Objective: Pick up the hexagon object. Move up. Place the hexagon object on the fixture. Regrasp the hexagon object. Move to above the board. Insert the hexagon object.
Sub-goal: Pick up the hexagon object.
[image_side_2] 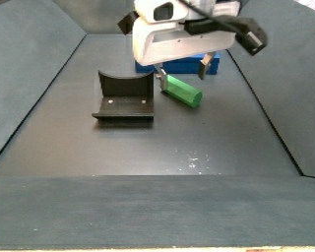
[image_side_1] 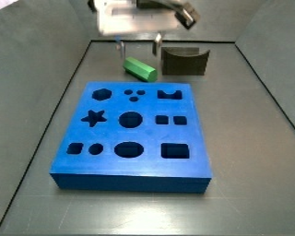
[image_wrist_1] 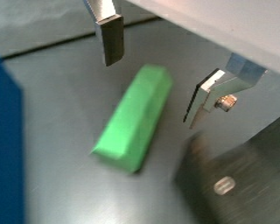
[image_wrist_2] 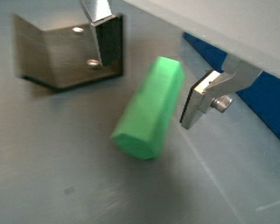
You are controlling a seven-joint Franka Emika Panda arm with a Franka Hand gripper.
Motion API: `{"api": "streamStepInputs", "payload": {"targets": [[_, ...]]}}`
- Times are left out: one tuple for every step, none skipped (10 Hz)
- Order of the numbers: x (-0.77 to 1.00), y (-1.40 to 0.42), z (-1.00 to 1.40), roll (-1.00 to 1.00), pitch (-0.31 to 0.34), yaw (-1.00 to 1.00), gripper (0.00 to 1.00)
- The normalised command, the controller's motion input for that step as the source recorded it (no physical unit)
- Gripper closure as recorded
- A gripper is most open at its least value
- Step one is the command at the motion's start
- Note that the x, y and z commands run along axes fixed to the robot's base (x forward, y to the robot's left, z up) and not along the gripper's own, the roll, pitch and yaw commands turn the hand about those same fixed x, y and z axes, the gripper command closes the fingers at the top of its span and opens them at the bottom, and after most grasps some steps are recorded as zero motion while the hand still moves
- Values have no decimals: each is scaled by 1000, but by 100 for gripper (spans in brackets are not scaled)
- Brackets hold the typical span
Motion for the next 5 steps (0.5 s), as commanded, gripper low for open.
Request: {"api": "streamStepInputs", "payload": {"targets": [[-34,-103,-183,-6,-89,169,0],[6,0,-554,-63,103,1000,0],[0,-23,-263,-337,0,857,0],[0,0,0,0,-14,0,0],[0,-40,-174,0,-100,11,0]]}}
